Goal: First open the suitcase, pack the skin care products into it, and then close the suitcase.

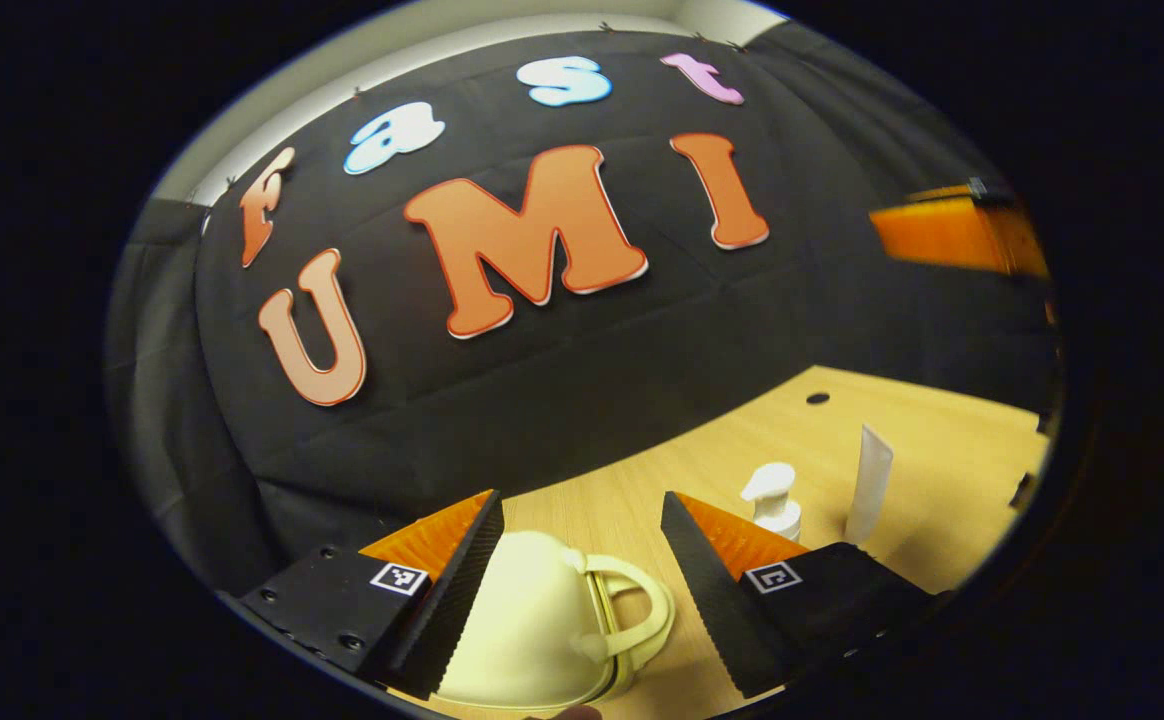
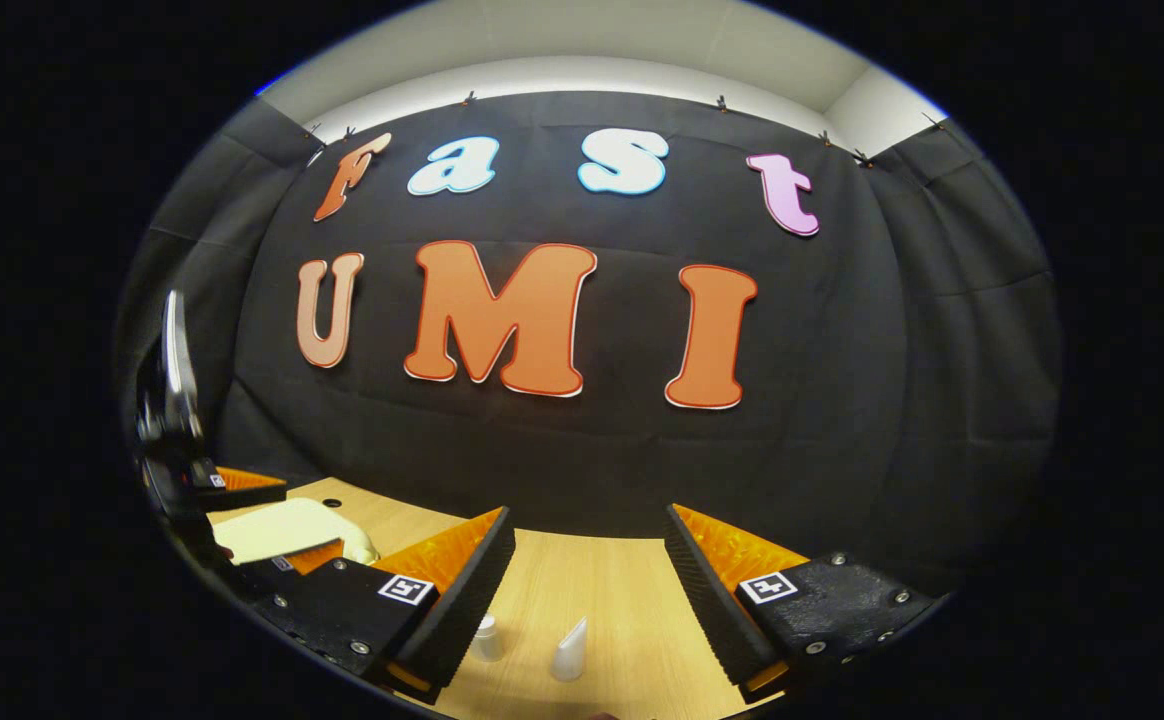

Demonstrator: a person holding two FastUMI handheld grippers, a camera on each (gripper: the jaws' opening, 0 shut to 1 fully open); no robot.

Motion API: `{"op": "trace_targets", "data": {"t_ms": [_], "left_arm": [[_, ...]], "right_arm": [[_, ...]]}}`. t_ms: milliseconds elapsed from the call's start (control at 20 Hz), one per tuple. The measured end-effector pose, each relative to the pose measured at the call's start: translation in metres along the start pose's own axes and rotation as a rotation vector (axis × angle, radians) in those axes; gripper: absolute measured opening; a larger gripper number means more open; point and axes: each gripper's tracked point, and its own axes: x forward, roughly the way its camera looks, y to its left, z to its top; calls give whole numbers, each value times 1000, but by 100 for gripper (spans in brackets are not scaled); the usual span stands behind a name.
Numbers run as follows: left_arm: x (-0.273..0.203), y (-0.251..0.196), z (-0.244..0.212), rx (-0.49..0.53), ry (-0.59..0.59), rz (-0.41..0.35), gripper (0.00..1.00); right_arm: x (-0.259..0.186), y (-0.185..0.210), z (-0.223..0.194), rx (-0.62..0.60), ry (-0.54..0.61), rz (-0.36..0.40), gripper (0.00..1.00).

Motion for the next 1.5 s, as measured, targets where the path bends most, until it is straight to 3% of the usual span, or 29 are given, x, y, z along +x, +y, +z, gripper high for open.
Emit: {"op": "trace_targets", "data": {"t_ms": [250, 550, 750, 800, 850, 950, 1000, 1100, 1150, 1300, 1400, 1500], "left_arm": [[13, -22, -51, 209, 77, -57, 99], [25, -42, -103, 375, 158, -134, 98], [31, -42, -131, 465, 228, -133, 97], [32, -43, -136, 492, 233, -132, 90], [34, -42, -139, 528, 235, -123, 89], [40, -42, -142, 598, 233, -115, 93], [40, -45, -144, 619, 240, -122, 79], [48, -49, -146, 663, 244, -124, 69], [50, -52, -148, 689, 253, -132, 53], [46, -52, -147, 759, 228, -121, 22], [48, -49, -146, 736, 235, -132, 12], [46, -49, -143, 635, 234, -147, 12]], "right_arm": [[3, -25, -3, -15, 8, -66, 95], [4, -36, -10, -23, 24, -106, 95], [4, -33, -13, -22, 30, -107, 95], [5, -32, -15, -22, 34, -107, 95], [5, -31, -16, -23, 37, -106, 95], [5, -30, -18, -23, 40, -105, 95], [5, -28, -18, -23, 41, -100, 95], [6, -27, -20, -27, 45, -98, 95], [7, -26, -21, -27, 45, -97, 95], [6, -24, -22, -29, 47, -93, 95], [6, -23, -23, -32, 49, -91, 95], [6, -21, -25, -33, 52, -89, 95]]}}
